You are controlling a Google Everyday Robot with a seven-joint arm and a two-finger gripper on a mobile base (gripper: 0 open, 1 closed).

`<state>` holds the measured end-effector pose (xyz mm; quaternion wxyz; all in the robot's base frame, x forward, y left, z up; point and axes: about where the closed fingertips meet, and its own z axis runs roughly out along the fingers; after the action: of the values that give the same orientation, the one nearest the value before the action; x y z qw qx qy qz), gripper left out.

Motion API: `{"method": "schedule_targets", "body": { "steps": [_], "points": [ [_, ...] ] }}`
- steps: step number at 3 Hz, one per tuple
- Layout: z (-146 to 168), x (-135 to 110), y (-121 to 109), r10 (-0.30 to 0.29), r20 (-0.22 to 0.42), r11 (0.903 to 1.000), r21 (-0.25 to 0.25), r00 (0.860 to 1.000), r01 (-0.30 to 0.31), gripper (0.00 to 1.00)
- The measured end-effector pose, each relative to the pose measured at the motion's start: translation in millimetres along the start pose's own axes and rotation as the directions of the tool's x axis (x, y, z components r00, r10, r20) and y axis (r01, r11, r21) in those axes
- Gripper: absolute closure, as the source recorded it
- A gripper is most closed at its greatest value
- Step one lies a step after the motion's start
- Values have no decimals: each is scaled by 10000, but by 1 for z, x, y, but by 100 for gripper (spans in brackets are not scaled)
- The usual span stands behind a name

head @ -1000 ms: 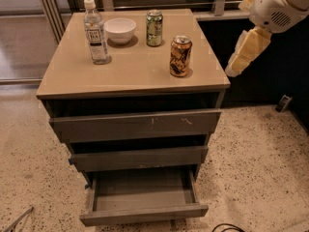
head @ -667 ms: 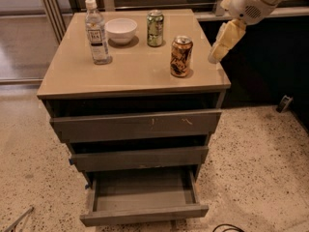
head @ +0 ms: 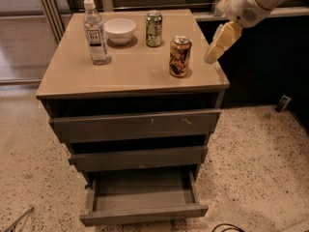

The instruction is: Place orange can into bottom drawer

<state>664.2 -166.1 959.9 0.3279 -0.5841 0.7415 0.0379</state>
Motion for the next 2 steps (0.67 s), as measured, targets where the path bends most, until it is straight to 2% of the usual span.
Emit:
{"method": "schedule_targets", "body": {
  "steps": [1,2],
  "points": [
    [37,-13,-1,533,1437,9975,-530,9882,-461,0],
    [63,-25,-2,1082,2304,9903,-1105,9671,-845,0]
  ]
}}
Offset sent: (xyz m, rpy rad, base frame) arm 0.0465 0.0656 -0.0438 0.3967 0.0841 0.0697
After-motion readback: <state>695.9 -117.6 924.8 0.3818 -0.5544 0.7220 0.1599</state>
